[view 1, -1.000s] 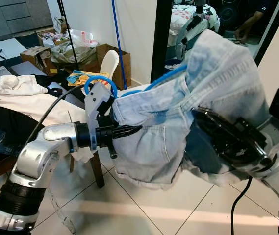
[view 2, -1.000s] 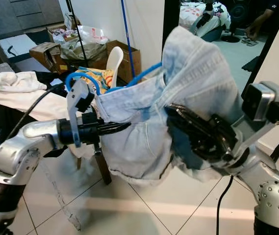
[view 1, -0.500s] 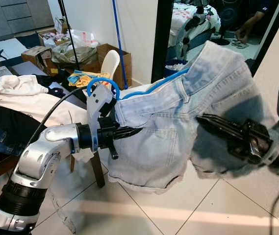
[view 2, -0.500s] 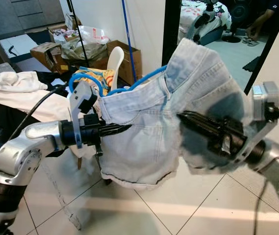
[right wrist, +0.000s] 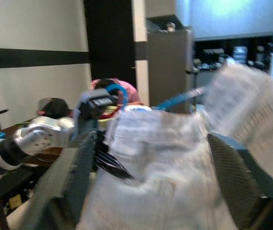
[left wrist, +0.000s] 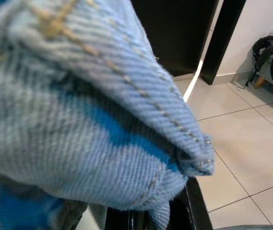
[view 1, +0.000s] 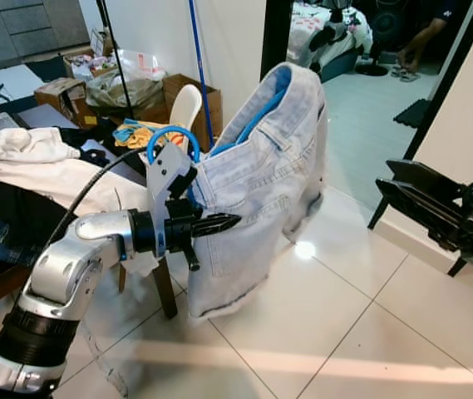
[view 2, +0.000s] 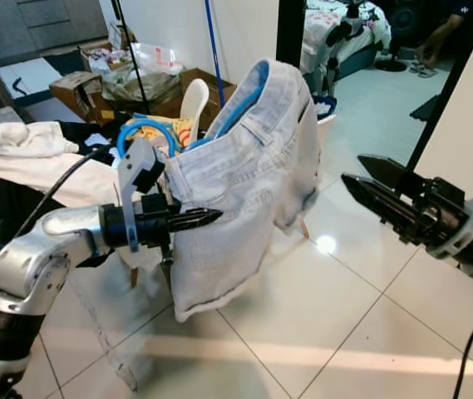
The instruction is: Hang hanger
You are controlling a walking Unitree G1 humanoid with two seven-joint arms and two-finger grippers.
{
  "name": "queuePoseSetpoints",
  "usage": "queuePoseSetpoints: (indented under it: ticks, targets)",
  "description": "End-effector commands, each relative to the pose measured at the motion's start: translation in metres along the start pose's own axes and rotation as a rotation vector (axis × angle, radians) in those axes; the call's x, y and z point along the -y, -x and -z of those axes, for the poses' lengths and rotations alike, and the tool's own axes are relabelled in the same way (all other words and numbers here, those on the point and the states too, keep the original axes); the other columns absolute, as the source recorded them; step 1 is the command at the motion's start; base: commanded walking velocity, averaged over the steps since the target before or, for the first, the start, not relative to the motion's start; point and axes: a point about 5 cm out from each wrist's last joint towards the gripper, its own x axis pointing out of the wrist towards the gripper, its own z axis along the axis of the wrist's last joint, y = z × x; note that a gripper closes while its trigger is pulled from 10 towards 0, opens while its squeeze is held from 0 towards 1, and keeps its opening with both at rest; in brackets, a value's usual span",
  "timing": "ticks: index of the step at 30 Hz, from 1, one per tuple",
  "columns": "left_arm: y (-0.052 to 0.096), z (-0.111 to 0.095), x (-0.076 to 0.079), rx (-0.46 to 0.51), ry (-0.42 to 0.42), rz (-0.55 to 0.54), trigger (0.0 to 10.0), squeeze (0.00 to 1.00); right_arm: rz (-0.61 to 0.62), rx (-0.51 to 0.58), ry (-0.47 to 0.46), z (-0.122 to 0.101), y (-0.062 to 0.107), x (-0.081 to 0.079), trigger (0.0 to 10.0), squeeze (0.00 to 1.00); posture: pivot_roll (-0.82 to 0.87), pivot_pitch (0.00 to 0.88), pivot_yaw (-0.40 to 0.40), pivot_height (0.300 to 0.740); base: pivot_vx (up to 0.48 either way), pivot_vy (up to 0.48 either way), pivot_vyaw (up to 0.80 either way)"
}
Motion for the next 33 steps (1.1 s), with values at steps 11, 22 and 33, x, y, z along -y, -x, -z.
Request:
queuePoseSetpoints:
  ticks: [11, 22, 33]
  targets:
    - [-0.009, -0.003, 0.009, 0.014, -0.006, 0.053, 0.0, 0.0, 0.052, -0.255, 0.347, 0.04, -0.091, -0.002, 10.0, 0.0, 0.01, 0.074, 0.038, 0.74, 0.0, 0.0, 0.0]
    - [-0.014, -0.005, 0.012, 0.014, -0.014, 0.063, 5.0, 0.0, 0.222, -0.256, 0.449, 0.036, -0.105, 0.017, 10.0, 0.0, 0.01, 0.074, 0.037, 0.74, 0.0, 0.0, 0.0]
    - [-0.012, -0.008, 0.01, 0.013, -0.033, 0.047, 10.0, 0.0, 0.258, -0.334, 0.517, 0.043, -0.099, 0.023, 4.9, 0.0, 0.01, 0.076, 0.034, 0.74, 0.0, 0.0, 0.0]
